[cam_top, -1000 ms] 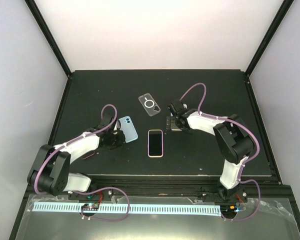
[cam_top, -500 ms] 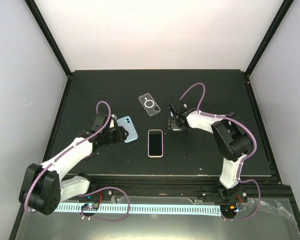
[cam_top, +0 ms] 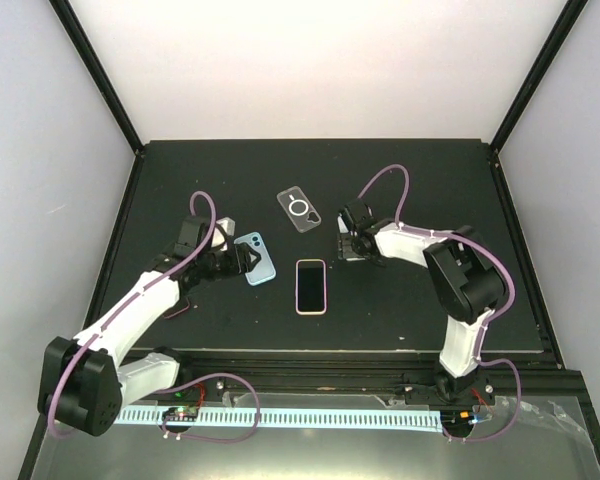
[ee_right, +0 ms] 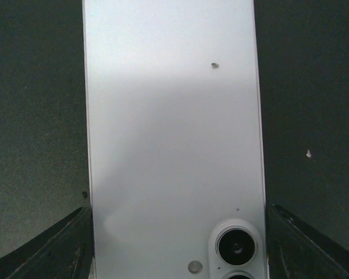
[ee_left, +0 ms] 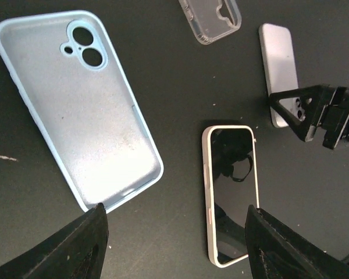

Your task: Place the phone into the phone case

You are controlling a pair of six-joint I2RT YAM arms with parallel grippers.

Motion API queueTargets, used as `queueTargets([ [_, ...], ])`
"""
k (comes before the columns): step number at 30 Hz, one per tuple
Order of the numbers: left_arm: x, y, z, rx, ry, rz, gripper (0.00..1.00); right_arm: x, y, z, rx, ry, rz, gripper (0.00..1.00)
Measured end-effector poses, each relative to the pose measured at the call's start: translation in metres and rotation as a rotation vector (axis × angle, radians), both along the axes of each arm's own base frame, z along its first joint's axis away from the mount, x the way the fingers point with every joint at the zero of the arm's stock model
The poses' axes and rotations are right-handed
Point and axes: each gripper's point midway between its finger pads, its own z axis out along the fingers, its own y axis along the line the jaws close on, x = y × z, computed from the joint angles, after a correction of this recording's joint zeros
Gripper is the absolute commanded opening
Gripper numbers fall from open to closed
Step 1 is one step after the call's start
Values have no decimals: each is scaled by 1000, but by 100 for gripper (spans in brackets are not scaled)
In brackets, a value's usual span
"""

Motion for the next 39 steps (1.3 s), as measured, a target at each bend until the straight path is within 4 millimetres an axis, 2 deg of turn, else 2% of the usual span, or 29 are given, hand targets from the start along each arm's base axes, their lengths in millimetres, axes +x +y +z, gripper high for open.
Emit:
queueTargets([
  [9,5,4,25,-28,-59,-24,67,-14,5,2,54,0,69,66],
  [15,2,4,36,-52,-87,-36,68,-14,5,1,49,6,68,75],
  [18,-2,2,36,-66,-86,-49,69,-8,6,0,34,3,61,80],
  [29,-6,1,35,-79,-86,-68,70,20,14,-1,-18,4,53,86],
  [39,-6,3,35,-78,-90,-71,71,37,26,1,-44,-7,135,91],
])
